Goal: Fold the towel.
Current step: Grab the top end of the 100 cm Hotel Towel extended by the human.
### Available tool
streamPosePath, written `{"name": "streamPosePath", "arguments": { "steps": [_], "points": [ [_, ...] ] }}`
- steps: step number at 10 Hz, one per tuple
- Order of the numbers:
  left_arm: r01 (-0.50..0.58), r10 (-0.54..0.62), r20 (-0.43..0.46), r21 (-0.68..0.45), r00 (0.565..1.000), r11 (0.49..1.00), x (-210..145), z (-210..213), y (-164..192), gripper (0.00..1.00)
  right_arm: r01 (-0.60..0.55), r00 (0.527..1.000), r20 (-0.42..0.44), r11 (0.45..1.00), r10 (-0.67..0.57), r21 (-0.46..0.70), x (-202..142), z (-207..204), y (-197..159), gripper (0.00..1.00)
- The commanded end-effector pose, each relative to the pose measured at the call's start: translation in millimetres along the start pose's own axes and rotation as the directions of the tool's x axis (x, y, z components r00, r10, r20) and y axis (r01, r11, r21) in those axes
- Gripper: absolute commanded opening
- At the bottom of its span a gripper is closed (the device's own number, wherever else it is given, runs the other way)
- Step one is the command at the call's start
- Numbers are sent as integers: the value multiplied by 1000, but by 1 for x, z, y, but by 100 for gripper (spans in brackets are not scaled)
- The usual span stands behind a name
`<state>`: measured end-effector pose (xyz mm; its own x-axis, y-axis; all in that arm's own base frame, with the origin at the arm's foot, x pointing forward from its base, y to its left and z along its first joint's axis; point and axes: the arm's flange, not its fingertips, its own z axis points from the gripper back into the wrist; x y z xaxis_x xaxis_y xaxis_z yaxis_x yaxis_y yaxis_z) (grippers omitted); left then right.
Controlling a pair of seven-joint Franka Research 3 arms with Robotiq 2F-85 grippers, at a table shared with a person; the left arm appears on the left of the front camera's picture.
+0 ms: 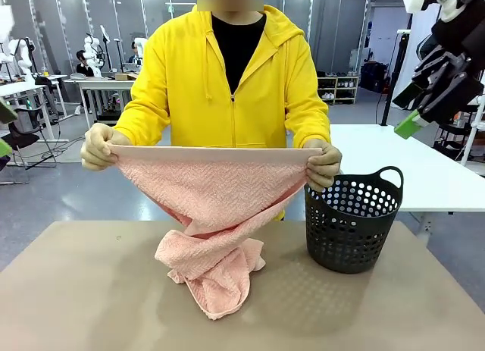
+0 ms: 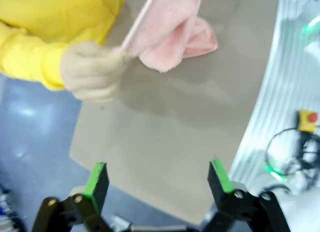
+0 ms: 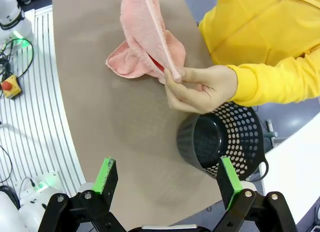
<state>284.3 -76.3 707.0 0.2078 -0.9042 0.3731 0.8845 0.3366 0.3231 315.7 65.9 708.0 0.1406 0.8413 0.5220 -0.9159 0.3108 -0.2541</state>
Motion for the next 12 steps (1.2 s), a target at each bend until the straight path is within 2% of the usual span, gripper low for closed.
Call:
{"name": "streamPosePath", "arguments": {
  "steps": [1, 4, 7, 10, 12],
  "points": [
    [97, -94, -92, 25, 991, 995, 43, 4, -1, 100, -75, 996, -50, 997, 76, 26, 34, -14, 3, 100],
    [198, -189, -161, 42, 969, 979, 94, -14, -10, 100, -162, 980, -113, 987, 161, -4, 82, -31, 8, 100],
    [257, -248, -169, 34, 954, 966, 132, -37, -8, 100, -256, 958, -132, 967, 254, 1, 126, -58, 8, 100],
    [305, -295, -177, 33, 939, 952, 154, -51, 4, 100, -298, 927, -236, 954, 292, 7, 145, -86, 0, 100],
    [331, -323, -181, 17, 929, 943, 163, -63, 12, 100, -274, 931, -240, 961, 275, 38, 146, -105, -3, 100]
  ]
}}
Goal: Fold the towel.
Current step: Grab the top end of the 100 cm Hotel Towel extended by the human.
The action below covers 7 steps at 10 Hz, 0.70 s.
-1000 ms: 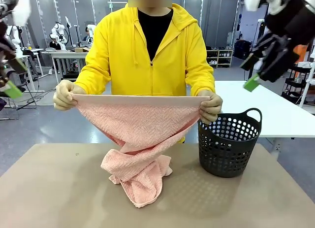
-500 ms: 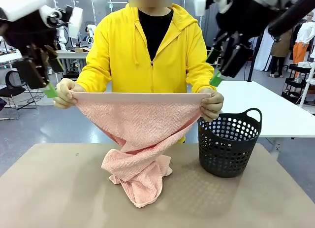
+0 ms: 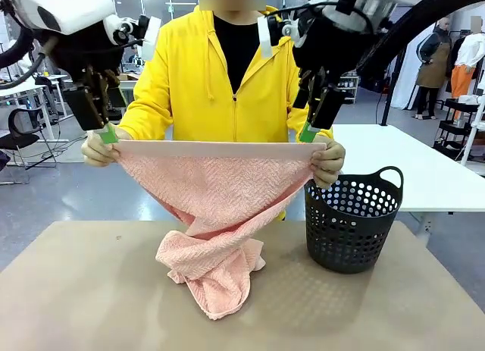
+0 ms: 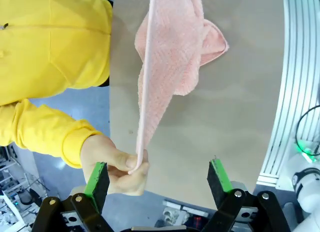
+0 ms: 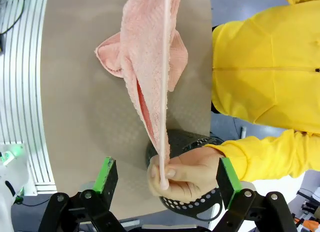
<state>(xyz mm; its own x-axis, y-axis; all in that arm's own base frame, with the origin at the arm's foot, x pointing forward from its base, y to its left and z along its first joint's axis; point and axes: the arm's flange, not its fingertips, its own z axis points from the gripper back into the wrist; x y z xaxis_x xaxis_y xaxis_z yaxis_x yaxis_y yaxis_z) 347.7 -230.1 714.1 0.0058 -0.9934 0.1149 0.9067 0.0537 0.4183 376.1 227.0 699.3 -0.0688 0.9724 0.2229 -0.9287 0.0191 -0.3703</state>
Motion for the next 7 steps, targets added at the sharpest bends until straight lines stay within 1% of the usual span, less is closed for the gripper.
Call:
{"name": "streamPosePath", "arguments": {
  "steps": [1, 2, 4, 7],
  "points": [
    [52, -52, -28, 8, 998, 999, 11, -10, 12, 100, 46, 999, -16, 998, -45, 30, 7, -13, -2, 100],
    [55, -56, -30, -24, 998, 998, 15, -23, 15, 100, 52, 999, -16, 998, -52, 45, 6, -21, -3, 100],
    [41, -39, 20, -100, 999, 994, 19, -52, 20, 100, 61, 998, -20, 997, -60, 40, 2, -39, -5, 100],
    [23, -22, 9, -142, 1000, 990, 18, -73, 16, 100, 71, 997, -23, 996, -70, 59, -1, -61, -10, 100]
  ]
}}
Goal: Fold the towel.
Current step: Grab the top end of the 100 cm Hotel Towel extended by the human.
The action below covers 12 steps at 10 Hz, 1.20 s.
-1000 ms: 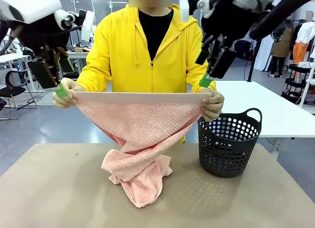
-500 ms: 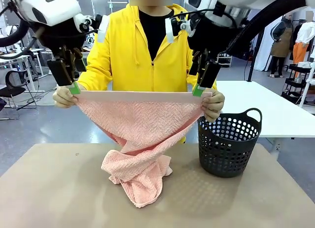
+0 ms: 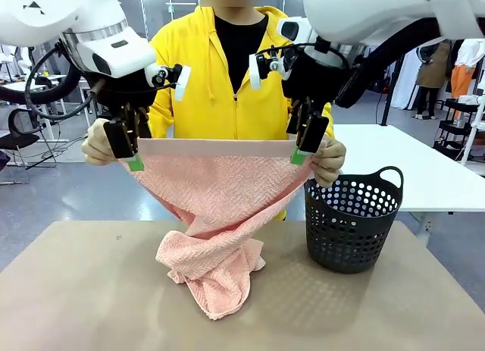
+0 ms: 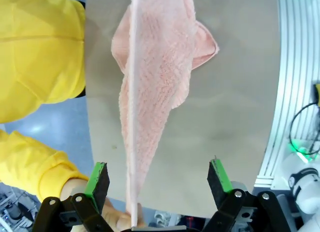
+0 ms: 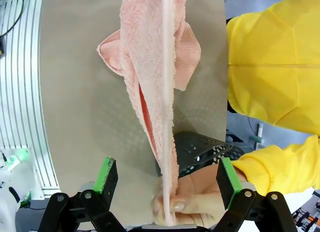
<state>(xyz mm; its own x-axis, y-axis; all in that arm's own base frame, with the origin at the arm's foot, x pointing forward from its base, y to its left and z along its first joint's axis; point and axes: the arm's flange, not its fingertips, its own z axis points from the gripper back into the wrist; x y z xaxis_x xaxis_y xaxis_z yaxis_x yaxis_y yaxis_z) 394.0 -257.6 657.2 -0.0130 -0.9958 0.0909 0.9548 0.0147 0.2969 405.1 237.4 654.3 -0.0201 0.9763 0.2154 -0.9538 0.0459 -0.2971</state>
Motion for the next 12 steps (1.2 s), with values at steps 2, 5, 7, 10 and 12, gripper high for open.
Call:
{"name": "streamPosePath", "arguments": {
  "steps": [2, 5, 7, 10, 12],
  "points": [
    [-14, 14, 16, -31, 1000, 999, -5, -12, 1, 100, 40, 999, 1, 999, -40, 17, 0, -24, -3, 100],
    [-27, 29, 24, -70, 999, 997, -7, -28, 4, 91, 52, 999, -10, 998, -51, 34, -1, -42, -6, 100],
    [-56, 58, 24, -79, 998, 995, -10, -33, 6, 33, 50, 999, -12, 998, -50, 37, -2, -47, -7, 60],
    [-69, 71, 26, -82, 997, 994, -13, -36, 8, 0, 59, 998, -11, 997, -59, 47, -2, -51, -7, 0],
    [-68, 70, 26, -83, 997, 994, -17, -36, 7, 0, 61, 998, -10, 997, -61, 45, -2, -50, -8, 13]
  ]
}}
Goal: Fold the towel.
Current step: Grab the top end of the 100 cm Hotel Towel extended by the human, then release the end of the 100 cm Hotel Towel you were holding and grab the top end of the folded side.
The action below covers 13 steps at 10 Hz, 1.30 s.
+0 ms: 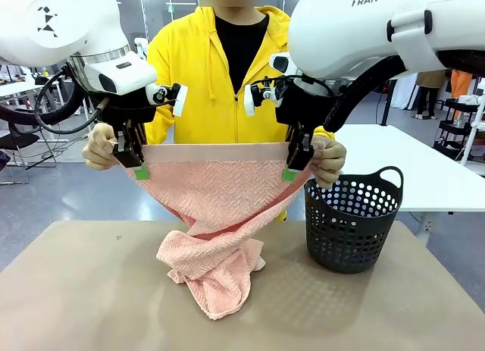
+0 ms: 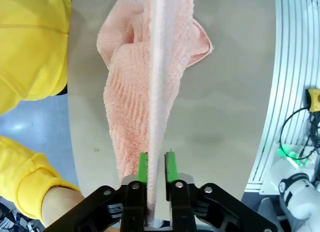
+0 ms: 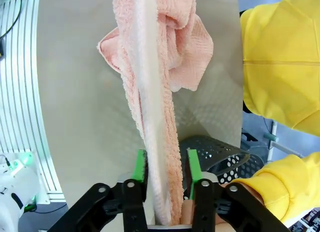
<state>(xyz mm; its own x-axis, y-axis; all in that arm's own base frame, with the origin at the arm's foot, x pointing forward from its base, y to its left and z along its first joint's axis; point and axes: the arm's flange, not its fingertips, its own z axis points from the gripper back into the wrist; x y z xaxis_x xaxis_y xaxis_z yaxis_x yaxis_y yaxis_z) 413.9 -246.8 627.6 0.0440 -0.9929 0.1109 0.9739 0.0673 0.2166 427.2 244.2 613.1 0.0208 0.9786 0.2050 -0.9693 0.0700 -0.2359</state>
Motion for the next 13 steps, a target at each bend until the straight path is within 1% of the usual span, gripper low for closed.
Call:
{"name": "streamPosePath", "arguments": {
  "steps": [1, 2, 6, 7, 8, 13],
  "points": [
    [-8, 8, 23, -6, 1000, 1000, -5, -4, -3, 0, 24, 1000, 15, 1000, -24, -12, 1, -3, 0, 3],
    [-11, 11, 21, -8, 1000, 1000, -6, -6, -4, 0, 20, 1000, 13, 1000, -20, -11, 2, -3, -1, 0],
    [-17, 17, 11, -4, 1000, 1000, -6, -6, -4, 0, 18, 1000, 17, 1000, -18, -12, 0, -2, -1, 0],
    [-41, 41, 9, 8, 999, 999, -7, -4, -4, 0, 31, 999, 26, 1000, -31, -6, -2, -3, -1, 0],
    [-1, 1, -4, -7, 1000, 1000, -1, -4, -1, 0, 0, 1000, 1, 1000, 0, 0, 0, 0, 0, 0],
    [-1, 1, -4, -7, 1000, 1000, -1, -4, -1, 0, 0, 1000, 1, 1000, 0, 0, 0, 0, 0, 0]
  ]
}}
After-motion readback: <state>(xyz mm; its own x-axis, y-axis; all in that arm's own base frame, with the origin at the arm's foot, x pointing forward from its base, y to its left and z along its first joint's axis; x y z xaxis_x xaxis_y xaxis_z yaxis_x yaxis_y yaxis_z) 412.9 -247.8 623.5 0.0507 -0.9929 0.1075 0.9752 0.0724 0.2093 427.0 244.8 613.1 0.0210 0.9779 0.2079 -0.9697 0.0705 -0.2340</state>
